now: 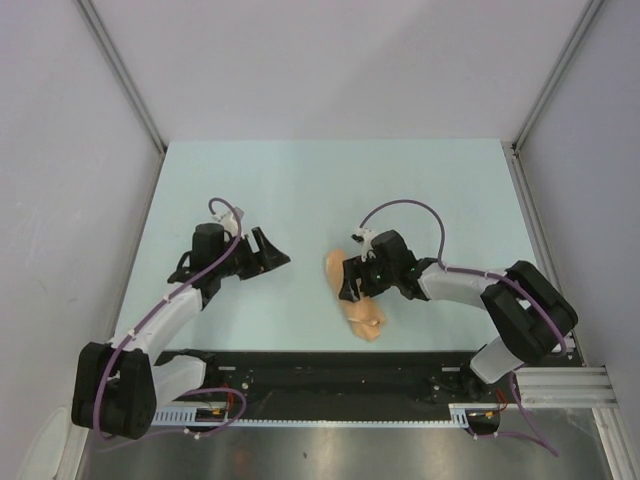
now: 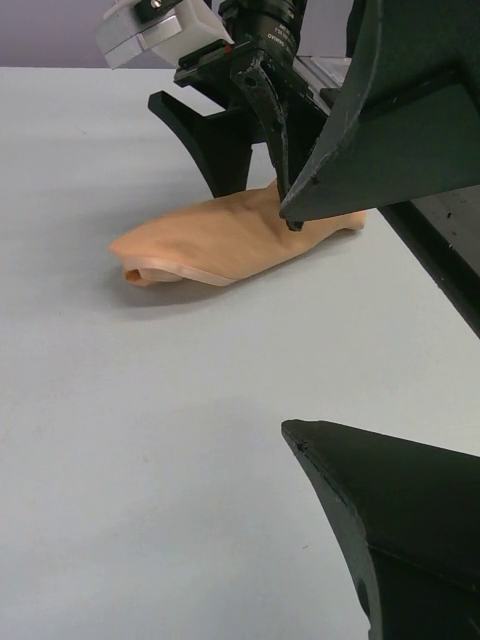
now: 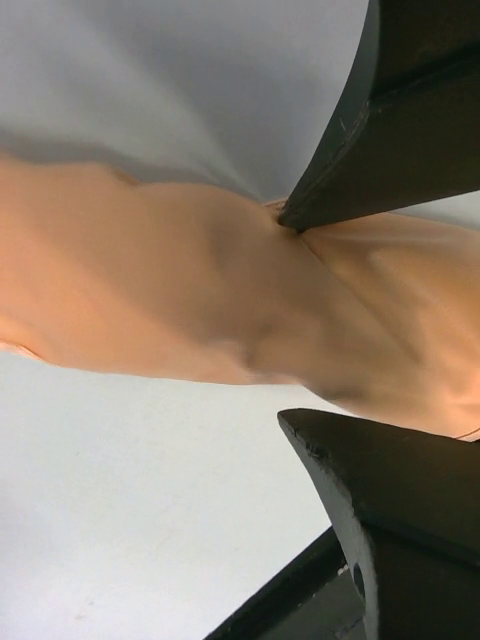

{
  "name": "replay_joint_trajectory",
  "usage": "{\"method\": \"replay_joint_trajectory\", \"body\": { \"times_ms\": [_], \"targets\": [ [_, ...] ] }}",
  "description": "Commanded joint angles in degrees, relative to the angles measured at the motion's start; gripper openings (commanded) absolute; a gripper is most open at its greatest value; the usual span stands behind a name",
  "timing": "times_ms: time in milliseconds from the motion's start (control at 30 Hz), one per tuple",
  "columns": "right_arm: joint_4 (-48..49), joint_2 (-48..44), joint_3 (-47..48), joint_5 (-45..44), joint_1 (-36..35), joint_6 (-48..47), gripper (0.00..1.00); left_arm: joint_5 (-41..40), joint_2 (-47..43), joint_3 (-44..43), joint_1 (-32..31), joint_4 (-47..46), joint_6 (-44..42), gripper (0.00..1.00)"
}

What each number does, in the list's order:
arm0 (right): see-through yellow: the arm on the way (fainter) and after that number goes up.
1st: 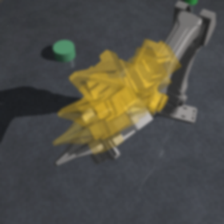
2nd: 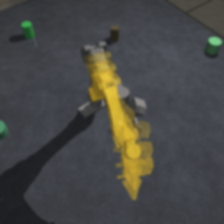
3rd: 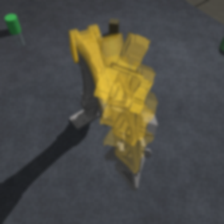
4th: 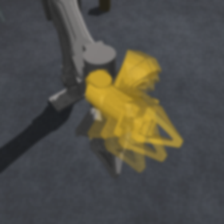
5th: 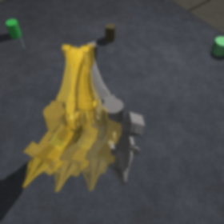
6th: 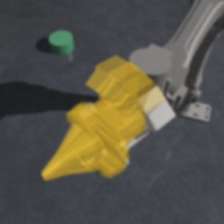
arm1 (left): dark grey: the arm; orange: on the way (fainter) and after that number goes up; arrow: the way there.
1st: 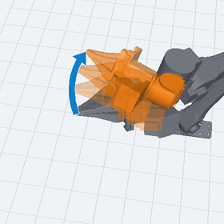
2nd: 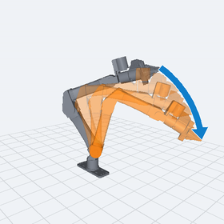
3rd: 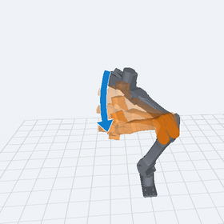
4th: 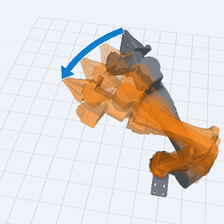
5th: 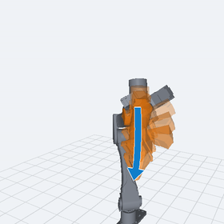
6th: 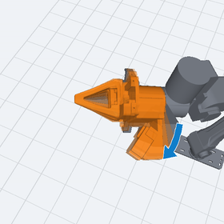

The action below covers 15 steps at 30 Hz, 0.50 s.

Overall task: Fold the napkin, place the utensils inside, and roll it up
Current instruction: Roll the napkin with the utensil

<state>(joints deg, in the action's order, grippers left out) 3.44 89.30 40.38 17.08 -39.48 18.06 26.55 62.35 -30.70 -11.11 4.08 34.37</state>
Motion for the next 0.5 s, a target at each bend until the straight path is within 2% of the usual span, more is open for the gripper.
{"method": "replay_joint_trajectory", "body": {
  "times_ms": [0,167,300,467],
  "targets": [
    [-9.24,-3.51,0.22,-6.62,0.64,-3.91,0.80,1.14,-2.14,-0.24,0.57,0.05,-1.50,0.85],
    [-10.91,-7.37,2.51,-5.39,-1.20,-4.80,0.82,1.05,-2.84,-0.86,0.57,1.46,-2.02,0.85],
    [-12.40,-8.17,6.27,-7.84,-4.18,-2.69,0.84,1.32,-3.19,-0.94,0.66,1.55,-1.94,0.86],
    [-18.11,-6.51,10.68,-19.25,-7.53,2.40,0.88,1.49,-4.43,-1.47,0.66,3.39,-2.73,0.86]
  ]
}}
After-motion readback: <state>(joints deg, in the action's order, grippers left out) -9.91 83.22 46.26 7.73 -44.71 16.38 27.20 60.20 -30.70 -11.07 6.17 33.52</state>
